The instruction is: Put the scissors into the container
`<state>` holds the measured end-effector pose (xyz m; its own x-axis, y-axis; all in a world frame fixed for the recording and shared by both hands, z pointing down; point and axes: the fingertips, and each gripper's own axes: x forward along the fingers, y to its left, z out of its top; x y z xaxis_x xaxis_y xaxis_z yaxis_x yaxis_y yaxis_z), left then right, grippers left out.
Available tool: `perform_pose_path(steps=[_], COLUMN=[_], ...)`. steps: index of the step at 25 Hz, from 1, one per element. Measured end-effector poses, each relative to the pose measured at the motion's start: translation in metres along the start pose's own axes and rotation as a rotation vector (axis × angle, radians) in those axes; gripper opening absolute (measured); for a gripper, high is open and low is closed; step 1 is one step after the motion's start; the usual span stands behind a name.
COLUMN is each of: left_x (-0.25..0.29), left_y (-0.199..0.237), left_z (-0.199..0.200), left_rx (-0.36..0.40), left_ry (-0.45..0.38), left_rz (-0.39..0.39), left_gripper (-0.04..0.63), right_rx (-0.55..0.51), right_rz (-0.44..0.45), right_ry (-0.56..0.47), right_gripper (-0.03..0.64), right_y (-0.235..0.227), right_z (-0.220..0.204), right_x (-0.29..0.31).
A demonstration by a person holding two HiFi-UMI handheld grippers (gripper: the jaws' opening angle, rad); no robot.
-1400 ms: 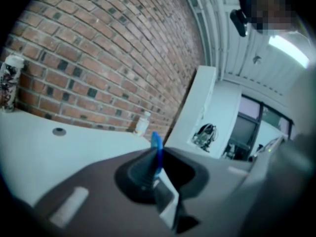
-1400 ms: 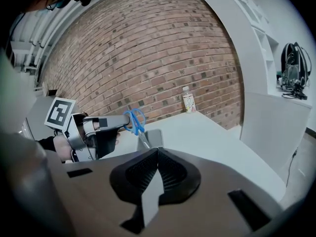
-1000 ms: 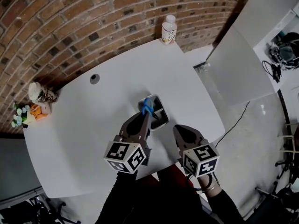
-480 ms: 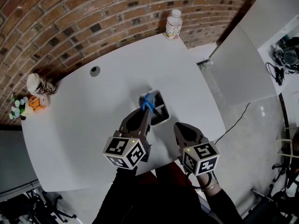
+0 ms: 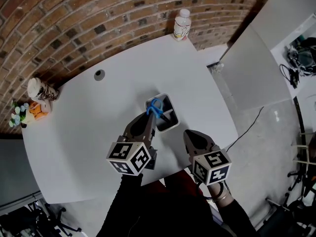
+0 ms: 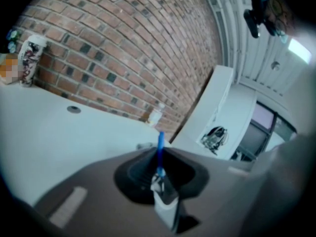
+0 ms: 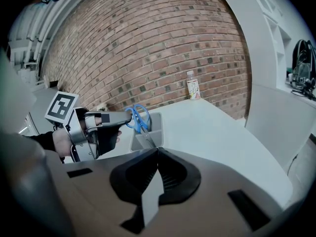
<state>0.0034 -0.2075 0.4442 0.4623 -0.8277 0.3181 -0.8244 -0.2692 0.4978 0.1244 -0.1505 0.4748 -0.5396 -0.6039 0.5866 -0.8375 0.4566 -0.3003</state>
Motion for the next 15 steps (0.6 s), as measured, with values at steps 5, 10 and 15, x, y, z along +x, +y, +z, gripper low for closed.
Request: perform_pose_path(steps=[5,10,15], left_x=[0.000,-0.001,-0.002], left_y=[0.005,0.010,0.014], left_z=[-0.001,-0.006,-0.009], left_rx=[0.004,0.017,0.039], left_ry=[0.006,0.030,0.040], left_rz=[0.013,0.020,0.030], left_gripper=[0.035,0.035,0.040], right_rx=[0.001,0.003,0.003], right_rz=[-0.007,-0.013,-0.019], right_ry=[0.003,0.009,0.010], right_gripper=[0.009,0.008,0.009], right_y=[0.001,0.002,0.004], right_z=[-0.003,-0.005,-0.007], right_x=[-0.002,-0.001,-0.001])
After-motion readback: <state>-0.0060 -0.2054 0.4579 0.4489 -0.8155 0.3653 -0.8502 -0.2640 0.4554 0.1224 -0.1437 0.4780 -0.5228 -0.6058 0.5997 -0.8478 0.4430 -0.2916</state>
